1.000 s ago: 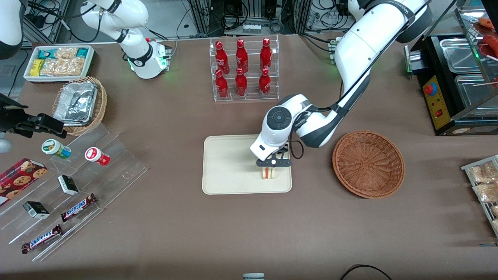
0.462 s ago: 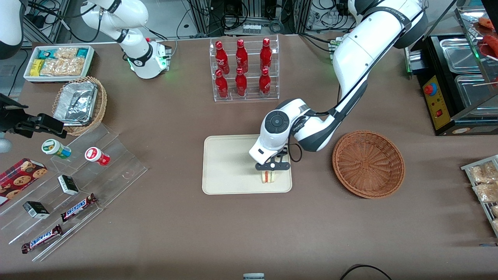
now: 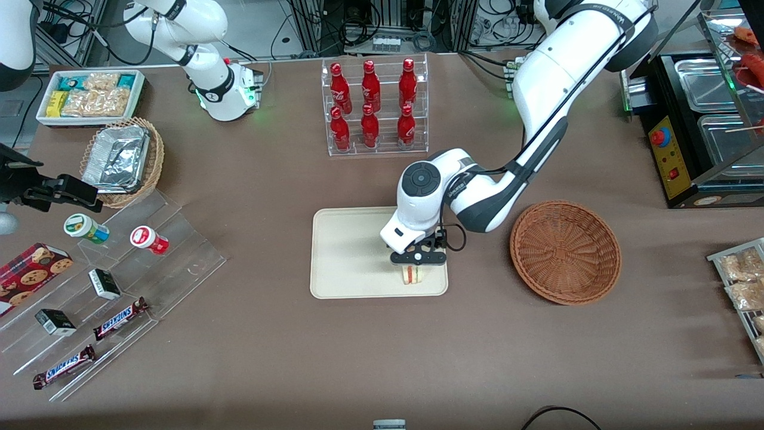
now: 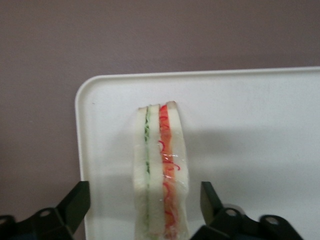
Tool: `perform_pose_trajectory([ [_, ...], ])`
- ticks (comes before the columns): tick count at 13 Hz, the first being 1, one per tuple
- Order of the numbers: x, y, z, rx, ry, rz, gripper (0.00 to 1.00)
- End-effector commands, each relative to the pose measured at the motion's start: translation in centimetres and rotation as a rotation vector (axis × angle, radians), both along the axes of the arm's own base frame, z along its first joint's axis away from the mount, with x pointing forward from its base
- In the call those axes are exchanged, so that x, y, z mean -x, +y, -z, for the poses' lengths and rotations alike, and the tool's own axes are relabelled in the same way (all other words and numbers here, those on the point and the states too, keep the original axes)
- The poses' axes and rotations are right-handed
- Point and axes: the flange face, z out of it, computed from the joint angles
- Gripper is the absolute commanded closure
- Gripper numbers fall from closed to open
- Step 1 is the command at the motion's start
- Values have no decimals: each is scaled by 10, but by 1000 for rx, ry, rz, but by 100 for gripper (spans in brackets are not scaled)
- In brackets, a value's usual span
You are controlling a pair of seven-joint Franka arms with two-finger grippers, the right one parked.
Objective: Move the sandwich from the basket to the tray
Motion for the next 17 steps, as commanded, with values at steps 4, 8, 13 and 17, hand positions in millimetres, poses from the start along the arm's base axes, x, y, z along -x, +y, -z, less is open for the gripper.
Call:
perform_pose_trajectory([
  [4,-25,13,-70,-22,-75,-77,0],
  [8,-51,69,-131,17,-59,-155,0],
  [13,-62,159,-207,-8,37,-104,0],
  [17,-64,224,-243,-48,122,-77,0],
])
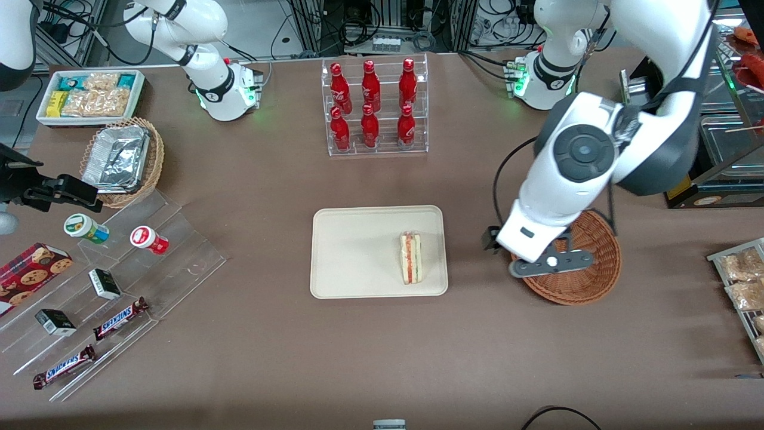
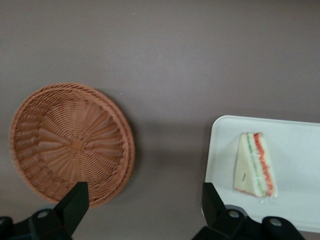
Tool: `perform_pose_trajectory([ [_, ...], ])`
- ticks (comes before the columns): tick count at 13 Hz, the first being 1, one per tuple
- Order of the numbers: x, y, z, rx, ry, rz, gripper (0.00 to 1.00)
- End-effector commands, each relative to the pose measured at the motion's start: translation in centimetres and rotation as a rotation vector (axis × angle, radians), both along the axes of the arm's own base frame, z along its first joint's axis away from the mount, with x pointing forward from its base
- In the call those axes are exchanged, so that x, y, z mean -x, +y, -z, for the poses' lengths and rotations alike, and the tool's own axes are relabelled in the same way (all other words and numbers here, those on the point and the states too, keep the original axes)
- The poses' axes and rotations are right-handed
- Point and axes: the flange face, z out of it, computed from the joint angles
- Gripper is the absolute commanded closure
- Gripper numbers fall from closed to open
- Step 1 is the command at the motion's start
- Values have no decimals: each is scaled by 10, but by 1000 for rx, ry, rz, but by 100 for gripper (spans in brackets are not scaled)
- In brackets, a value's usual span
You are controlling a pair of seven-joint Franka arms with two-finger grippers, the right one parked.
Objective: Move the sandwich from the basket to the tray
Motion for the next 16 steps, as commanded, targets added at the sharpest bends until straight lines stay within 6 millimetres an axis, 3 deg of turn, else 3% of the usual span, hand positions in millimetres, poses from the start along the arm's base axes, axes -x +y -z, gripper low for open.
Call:
perform_pose_trajectory([
  [1,6,40,-31,-9,42,36,0],
  [2,7,67,-40,-14,71,19,0],
  [3,17,78,-60,8,80,27,0],
  [4,23,101,-73,23,97,24,0],
  [7,52,137,-111,7,153,17,0],
  [13,106,175,-137,54,215,-16,0],
  [16,119,188,-151,57,218,-35,0],
])
